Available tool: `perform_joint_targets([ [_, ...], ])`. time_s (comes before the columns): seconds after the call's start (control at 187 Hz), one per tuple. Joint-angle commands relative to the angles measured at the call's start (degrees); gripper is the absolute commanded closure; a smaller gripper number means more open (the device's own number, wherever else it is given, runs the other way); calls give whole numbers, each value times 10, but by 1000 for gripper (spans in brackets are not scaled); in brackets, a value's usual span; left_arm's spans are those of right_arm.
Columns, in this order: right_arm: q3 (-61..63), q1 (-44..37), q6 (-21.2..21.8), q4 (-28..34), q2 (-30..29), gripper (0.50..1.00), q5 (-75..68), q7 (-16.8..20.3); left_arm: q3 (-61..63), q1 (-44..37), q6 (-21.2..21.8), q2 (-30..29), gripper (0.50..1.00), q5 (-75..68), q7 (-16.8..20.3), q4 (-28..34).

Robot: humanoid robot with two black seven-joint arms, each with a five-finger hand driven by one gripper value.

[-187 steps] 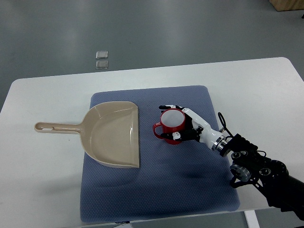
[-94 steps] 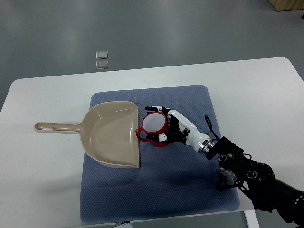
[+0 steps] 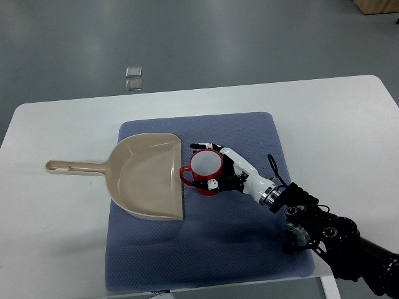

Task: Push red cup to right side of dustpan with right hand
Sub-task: 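Hold the right hand against the mug beside the dustpan edge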

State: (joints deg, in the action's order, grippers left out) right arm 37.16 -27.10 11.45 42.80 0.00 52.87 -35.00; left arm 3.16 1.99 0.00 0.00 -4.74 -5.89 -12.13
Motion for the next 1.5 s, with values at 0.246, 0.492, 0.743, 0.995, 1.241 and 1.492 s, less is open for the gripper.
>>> perform_joint_targets([
  [0.246,-1,5,-6,4,0,570,-1,0,1,0,0,0,500,0,0,0],
  [0.492,-7,5,-11,4,0,570,0,0,0,0,0,0,500,0,0,0],
  [0.743,-24,1,-18,4,0,570,-1,0,2,0,0,0,500,0,0,0],
  [0.995,-28,-2,-20,4,0,570,-1,0,2,0,0,0,500,0,0,0],
  [1.241,-26,-8,-19,14,0,570,-9,0,2,0,0,0,500,0,0,0],
  [1.492,-17,-8,-13,14,0,568,-12,0,2,0,0,0,500,0,0,0],
])
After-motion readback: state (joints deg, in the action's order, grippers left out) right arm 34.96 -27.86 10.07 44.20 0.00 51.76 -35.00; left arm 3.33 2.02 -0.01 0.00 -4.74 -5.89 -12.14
